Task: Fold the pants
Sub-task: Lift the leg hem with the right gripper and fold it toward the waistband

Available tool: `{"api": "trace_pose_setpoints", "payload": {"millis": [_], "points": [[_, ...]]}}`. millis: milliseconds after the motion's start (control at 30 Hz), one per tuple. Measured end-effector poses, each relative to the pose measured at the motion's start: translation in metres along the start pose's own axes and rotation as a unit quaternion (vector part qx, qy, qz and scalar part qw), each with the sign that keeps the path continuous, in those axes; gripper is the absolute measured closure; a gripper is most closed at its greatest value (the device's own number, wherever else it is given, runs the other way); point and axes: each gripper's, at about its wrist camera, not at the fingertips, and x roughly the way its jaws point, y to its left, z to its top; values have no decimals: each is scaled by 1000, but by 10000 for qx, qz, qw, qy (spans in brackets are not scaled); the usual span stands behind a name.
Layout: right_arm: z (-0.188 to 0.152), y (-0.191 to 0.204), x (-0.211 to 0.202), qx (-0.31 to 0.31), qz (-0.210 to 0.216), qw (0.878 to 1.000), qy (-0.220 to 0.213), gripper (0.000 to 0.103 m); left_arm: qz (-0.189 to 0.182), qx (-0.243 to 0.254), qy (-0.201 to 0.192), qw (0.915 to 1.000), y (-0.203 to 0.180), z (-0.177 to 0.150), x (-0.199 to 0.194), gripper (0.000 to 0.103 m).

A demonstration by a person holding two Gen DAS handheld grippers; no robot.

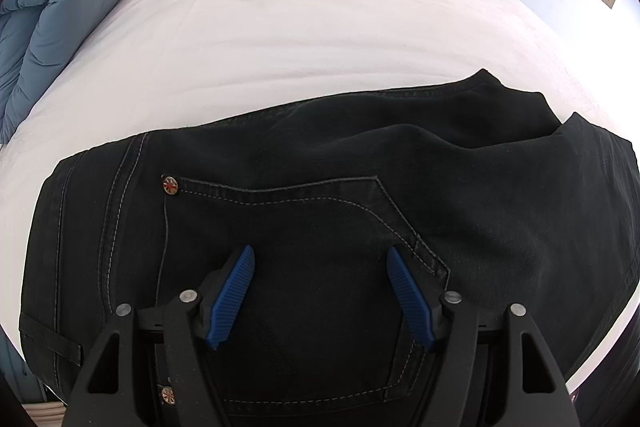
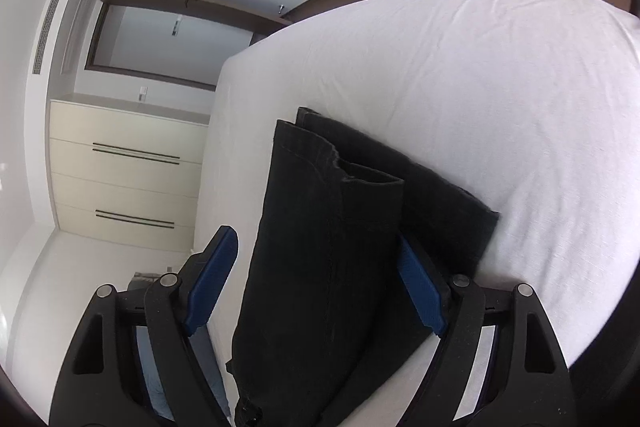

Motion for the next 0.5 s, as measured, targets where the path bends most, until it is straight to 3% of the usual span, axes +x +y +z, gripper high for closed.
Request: {"api": "trace_pose_setpoints", "payload": {"millis": [33, 67, 133, 167, 367, 500], "points": [[2, 5, 6, -72, 4, 9999, 102, 39, -2, -13, 2, 10000, 0, 1, 1, 32], [4, 9, 12, -158, -21, 9997, 161, 67, 1, -22, 0, 10000, 0, 2, 1, 32], [11, 13, 31, -271, -235, 9991, 244, 93, 9, -44, -9, 10000, 2, 0, 2, 31], [14, 13, 32, -251, -293, 9991, 192, 100, 8, -57, -15, 10000, 1, -1, 1, 31], [11, 15, 6, -442, -449, 9980, -58, 102, -46, -147, -66, 9999, 2, 0, 0, 26], [5, -19, 4, -106, -712, 9974, -64, 102, -25, -165, -114, 9998, 1, 0, 1, 22]]}}
